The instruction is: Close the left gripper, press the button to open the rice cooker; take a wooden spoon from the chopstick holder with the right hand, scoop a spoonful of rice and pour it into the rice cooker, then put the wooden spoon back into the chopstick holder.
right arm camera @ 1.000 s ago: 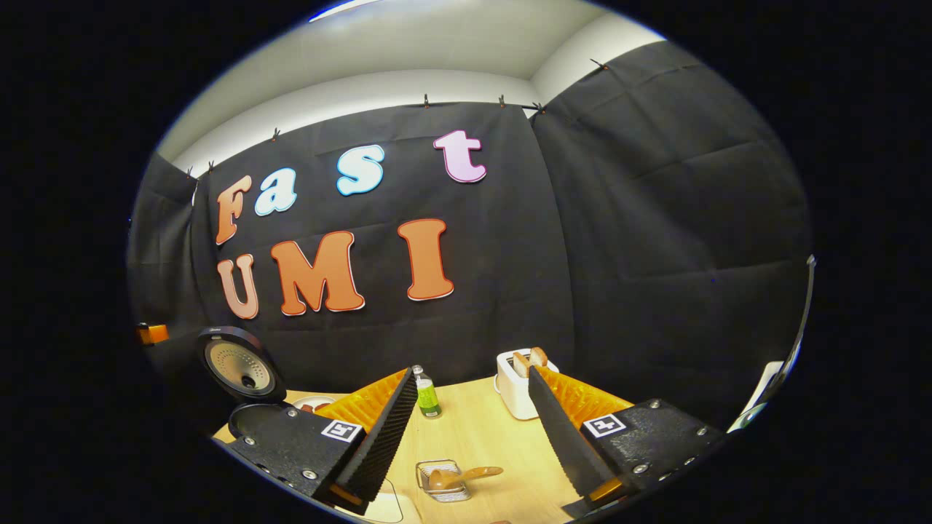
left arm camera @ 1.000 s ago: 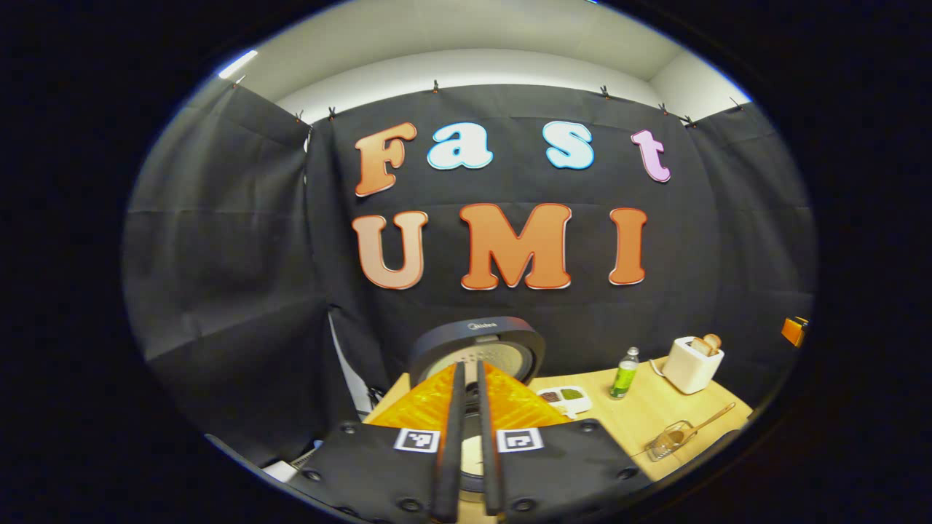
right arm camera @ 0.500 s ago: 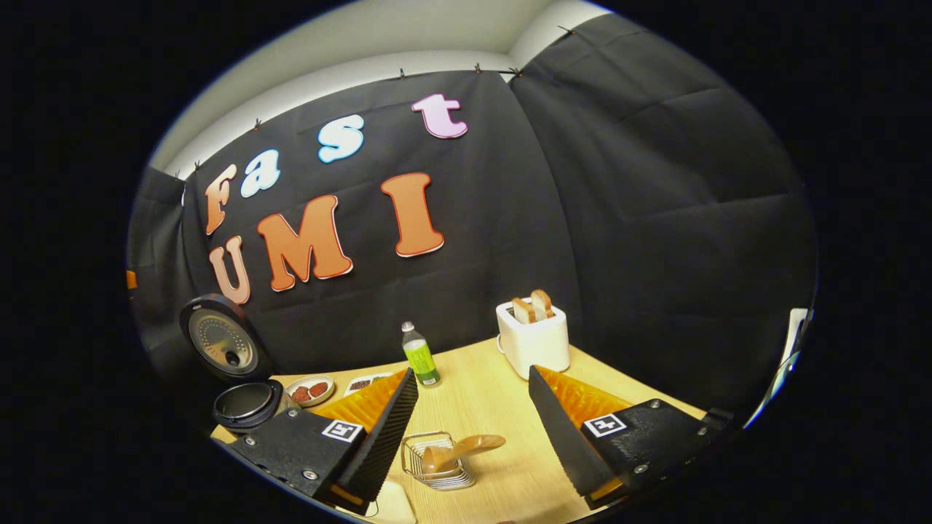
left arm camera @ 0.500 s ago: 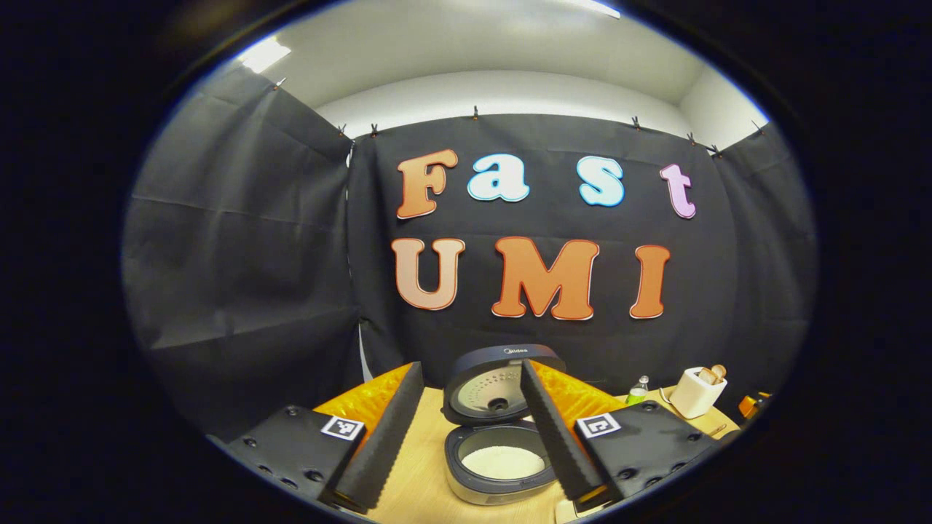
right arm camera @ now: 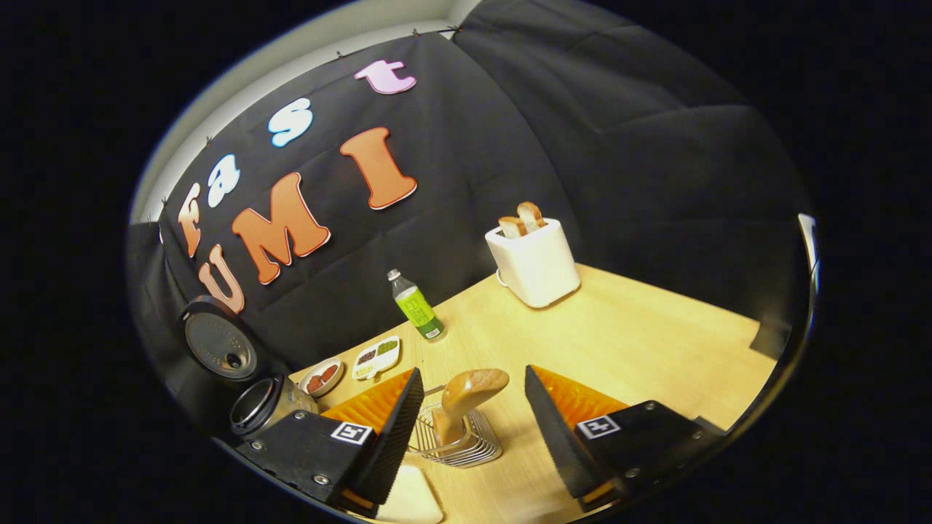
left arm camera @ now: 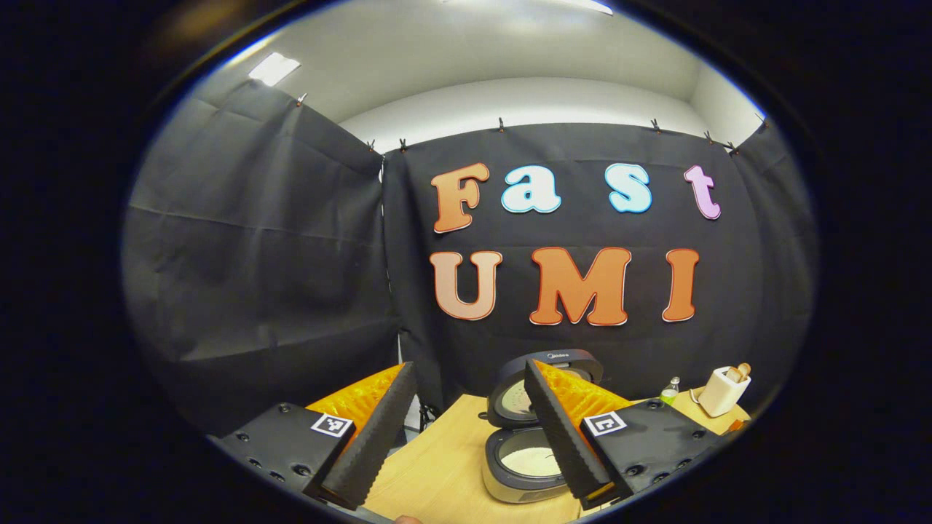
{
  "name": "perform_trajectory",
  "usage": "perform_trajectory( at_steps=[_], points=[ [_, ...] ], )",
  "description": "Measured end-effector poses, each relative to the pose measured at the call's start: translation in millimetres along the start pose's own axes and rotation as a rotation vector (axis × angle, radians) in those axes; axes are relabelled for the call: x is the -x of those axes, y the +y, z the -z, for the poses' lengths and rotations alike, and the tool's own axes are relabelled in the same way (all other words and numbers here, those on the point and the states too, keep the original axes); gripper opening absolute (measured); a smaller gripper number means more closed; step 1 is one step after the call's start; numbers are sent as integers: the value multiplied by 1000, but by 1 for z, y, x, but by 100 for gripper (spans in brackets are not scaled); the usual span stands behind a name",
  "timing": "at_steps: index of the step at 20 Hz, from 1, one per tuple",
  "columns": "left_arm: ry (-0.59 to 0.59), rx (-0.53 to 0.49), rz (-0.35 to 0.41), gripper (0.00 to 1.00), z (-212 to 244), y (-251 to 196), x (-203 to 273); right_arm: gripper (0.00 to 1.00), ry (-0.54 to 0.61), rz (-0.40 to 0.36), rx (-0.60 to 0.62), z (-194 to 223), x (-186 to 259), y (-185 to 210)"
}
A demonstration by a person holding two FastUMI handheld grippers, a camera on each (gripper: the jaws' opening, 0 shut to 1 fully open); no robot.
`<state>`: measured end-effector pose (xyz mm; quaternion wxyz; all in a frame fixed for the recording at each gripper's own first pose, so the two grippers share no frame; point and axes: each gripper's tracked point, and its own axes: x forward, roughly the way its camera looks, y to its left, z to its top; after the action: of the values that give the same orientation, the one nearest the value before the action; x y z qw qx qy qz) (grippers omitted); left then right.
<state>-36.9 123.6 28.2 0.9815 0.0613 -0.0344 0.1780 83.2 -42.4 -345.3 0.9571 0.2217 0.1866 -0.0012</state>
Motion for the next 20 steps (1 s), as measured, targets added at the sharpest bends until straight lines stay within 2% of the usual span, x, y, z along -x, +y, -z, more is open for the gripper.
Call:
perform_trajectory(
  at_steps=[1,2,4,5,7,9,13,20],
  points=[
    [-9,-3,2,100,-3,1,2,75,23,-6,-34,5,-3,0],
    [-22,-5,4,100,-6,0,3,71,41,-12,-66,9,-4,1],
    [-30,-12,3,100,-7,3,4,57,57,-30,-113,9,-5,7],
    [-26,-15,-3,100,-5,6,5,44,69,-31,-134,9,-5,8],
    [-19,-11,-7,100,-3,9,3,30,100,-45,-194,10,-5,14],
    [-6,-4,-10,99,2,13,3,22,113,-53,-199,7,-8,17],
    [22,19,10,99,12,12,-5,13,111,-28,-104,2,-8,29],
    [-13,28,82,100,4,12,-22,8,47,-11,38,-33,14,63]
  ],
)
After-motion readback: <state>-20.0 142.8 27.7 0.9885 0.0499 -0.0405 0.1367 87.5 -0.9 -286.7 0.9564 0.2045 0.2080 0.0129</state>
